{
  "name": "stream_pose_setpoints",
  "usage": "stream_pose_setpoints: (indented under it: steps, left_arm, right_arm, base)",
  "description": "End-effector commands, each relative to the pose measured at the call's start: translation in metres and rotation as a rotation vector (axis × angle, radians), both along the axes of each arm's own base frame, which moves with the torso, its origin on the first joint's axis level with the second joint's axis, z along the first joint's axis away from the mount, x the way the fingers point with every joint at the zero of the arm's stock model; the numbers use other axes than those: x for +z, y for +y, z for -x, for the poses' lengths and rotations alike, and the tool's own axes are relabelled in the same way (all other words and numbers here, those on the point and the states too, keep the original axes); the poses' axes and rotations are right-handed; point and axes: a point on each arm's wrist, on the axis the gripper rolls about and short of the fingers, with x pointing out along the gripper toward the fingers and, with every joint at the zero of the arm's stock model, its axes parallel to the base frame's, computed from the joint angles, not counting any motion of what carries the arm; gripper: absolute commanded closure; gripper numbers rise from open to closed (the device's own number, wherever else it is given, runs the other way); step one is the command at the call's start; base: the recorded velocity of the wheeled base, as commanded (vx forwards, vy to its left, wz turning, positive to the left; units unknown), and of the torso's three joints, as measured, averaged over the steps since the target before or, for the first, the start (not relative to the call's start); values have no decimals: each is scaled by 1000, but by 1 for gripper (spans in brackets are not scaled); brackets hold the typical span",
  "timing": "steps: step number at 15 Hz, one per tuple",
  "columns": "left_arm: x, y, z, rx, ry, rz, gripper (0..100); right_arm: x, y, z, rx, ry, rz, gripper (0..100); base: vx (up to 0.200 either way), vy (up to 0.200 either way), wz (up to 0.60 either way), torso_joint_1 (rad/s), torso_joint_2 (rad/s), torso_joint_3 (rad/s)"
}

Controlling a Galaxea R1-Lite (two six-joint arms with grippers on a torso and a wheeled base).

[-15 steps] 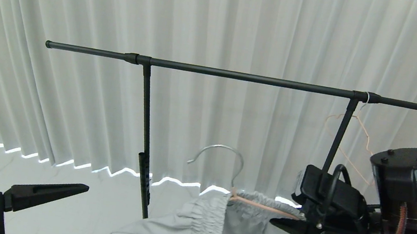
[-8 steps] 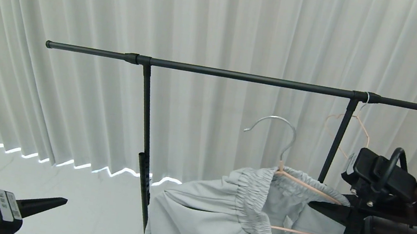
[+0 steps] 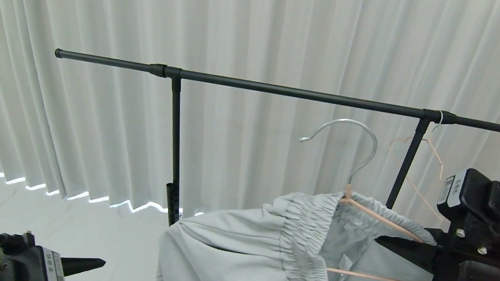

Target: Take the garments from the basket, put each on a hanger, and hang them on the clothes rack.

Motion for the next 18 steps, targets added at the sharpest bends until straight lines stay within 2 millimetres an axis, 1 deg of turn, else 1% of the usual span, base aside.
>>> stream_pose_setpoints:
  steps: [1, 3, 5, 6, 8, 10, 11, 15, 16, 18]
  left_arm:
    - [-3, -8, -10, -1, 46, -23, 0]
    - [-3, -6, -17, 59, 70, -16, 0]
    - [-2, -4, -19, 80, 59, -5, 0]
    - [-2, -3, -19, 90, 57, -5, 0]
    - [-5, 2, -13, 92, 53, -5, 0]
    - [-6, 2, -12, 90, 56, -7, 0]
    - [-6, 2, -13, 90, 55, -7, 100]
    - [-6, 2, -14, 103, 57, -4, 100]
    - [-7, 6, -15, 136, 58, -7, 100]
    - [-9, 19, -21, 258, 66, -11, 100]
  right_arm:
    - [5, 4, 6, 37, -17, -15, 100]
    - [8, 9, 10, 69, -21, -21, 100]
    - [8, 12, 14, 94, -23, -25, 100]
    - [8, 12, 14, 97, -24, -25, 100]
    - [9, 11, 15, 97, -28, -28, 100]
    - [12, 13, 21, 125, -34, -37, 100]
    - [12, 13, 24, 139, -35, -38, 100]
    - [10, 12, 26, 136, -33, -33, 100]
    - [9, 10, 25, 119, -29, -24, 100]
    - [9, 1, 23, 54, -24, -5, 100]
  base:
    - [0, 0, 0, 0, 0, 0]
    - [0, 0, 0, 0, 0, 0]
    - [0, 0, 0, 0, 0, 0]
    - [0, 0, 0, 0, 0, 0]
    - [0, 0, 0, 0, 0, 0]
    - [0, 0, 0, 0, 0, 0]
    - [0, 0, 0, 0, 0, 0]
    - [0, 0, 0, 0, 0, 0]
    - [0, 0, 0, 0, 0, 0]
    - [0, 0, 0, 0, 0, 0]
